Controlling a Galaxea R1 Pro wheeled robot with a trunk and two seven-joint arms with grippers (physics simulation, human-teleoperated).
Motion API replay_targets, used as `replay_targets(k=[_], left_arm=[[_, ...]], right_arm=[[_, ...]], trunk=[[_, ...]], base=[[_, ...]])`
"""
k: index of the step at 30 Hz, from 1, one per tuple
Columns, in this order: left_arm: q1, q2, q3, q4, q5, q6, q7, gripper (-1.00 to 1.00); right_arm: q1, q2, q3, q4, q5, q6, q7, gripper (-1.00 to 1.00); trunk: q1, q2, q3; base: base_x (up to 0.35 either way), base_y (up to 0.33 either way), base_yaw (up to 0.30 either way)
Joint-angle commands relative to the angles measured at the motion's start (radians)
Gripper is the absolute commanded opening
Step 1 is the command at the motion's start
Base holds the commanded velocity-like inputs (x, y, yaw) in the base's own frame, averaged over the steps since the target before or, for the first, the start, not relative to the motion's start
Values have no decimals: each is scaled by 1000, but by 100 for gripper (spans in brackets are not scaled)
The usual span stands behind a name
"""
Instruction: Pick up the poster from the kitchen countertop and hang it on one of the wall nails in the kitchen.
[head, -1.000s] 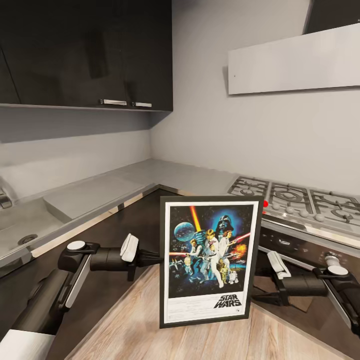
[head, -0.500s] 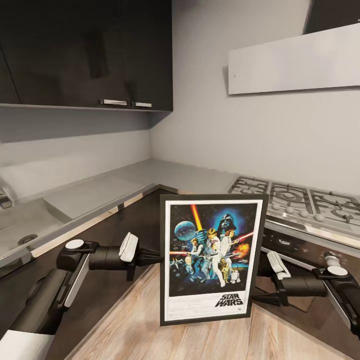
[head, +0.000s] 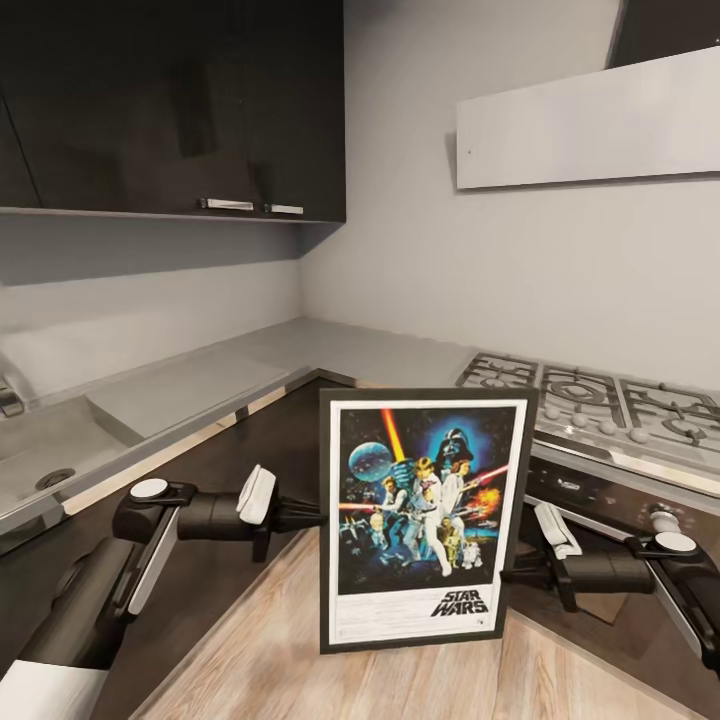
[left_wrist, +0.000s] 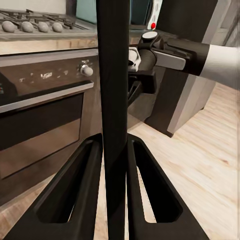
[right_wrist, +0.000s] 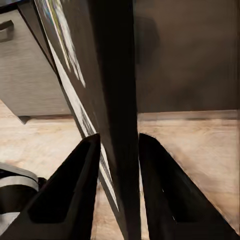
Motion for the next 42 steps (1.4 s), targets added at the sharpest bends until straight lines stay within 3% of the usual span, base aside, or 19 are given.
replay_targets(k=[1,6,7,17,21,23,28,37,42], left_arm=[[-1,0,-1,1,-1,5,8,-100],[-1,0,0,1,-1,5,8,-100],[-1,1,0,1,-1,5,8,100],[-2,2,12,5,-5,7,8,100],[-1,8,53,9,-6,6,9,100],[-1,33,87,16,-8,5,10,100],[-1,48,100,32,-8,4,13,100],[-1,52,105,89,-11,1,40,100],[12,52,105,106,-12,-1,67,100]], right_arm=[[0,1,1,-1,-6,17,9,-100],[0,1,0,-1,-6,17,9,-100],[0,1,0,-1,-6,17,9,-100],[0,0,0,-1,-6,16,9,-100],[0,0,0,-1,-6,16,9,-100],[0,-1,0,-1,-6,17,9,-100],[0,-1,-2,-3,-10,20,10,-100],[0,-11,-10,0,-107,26,11,-100],[0,-12,-12,2,-117,28,10,-100]], trunk=[[0,-1,-1],[0,-1,-1],[0,-1,-1],[0,-1,-1],[0,-1,-1],[0,-1,-1],[0,-1,-1],[0,-1,-1],[0,-1,-1]], base=[[0,0,0],[0,0,0],[0,0,0],[0,0,0],[0,0,0],[0,0,0],[0,0,0],[0,0,0],[0,0,0]])
